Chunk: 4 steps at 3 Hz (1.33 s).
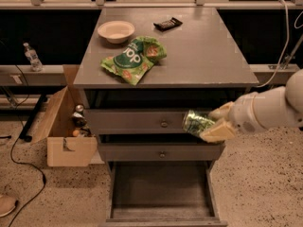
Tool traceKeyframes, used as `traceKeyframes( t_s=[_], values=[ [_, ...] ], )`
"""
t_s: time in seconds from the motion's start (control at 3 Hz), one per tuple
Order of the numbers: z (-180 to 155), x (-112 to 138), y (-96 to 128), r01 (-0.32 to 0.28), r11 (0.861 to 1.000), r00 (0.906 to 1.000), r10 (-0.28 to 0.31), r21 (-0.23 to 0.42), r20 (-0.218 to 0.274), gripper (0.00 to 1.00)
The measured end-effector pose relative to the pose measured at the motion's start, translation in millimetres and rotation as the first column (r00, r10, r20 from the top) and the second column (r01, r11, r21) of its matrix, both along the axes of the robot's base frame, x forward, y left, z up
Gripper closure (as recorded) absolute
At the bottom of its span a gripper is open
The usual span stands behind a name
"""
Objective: Place green can into bottom drawer
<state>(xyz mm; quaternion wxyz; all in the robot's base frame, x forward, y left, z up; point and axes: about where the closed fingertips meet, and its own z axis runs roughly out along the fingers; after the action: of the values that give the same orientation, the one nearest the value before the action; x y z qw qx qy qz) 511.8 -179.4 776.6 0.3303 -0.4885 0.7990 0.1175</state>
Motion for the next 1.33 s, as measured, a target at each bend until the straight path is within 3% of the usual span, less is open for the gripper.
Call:
traceKeyframes(
  t_s=[0.33,0.67,1.0,1.33],
  values=[
    [-23.1,-11.6,6.2,-0.005,1.000,0.9992,0.005,0.002,-0.040,1.00],
    [-23.1,-11.6,6.2,-0.005,1.000,0.9992,0.005,0.002,-0.040,1.00],
    [-63.6,-14.3,6.3,0.001,1.000,0.9977,0.001,0.026,-0.068,1.00],
    [-130.1,-19.3,10.8,-0.005,0.997,0.9960,0.012,0.080,-0.089,1.00]
  ],
)
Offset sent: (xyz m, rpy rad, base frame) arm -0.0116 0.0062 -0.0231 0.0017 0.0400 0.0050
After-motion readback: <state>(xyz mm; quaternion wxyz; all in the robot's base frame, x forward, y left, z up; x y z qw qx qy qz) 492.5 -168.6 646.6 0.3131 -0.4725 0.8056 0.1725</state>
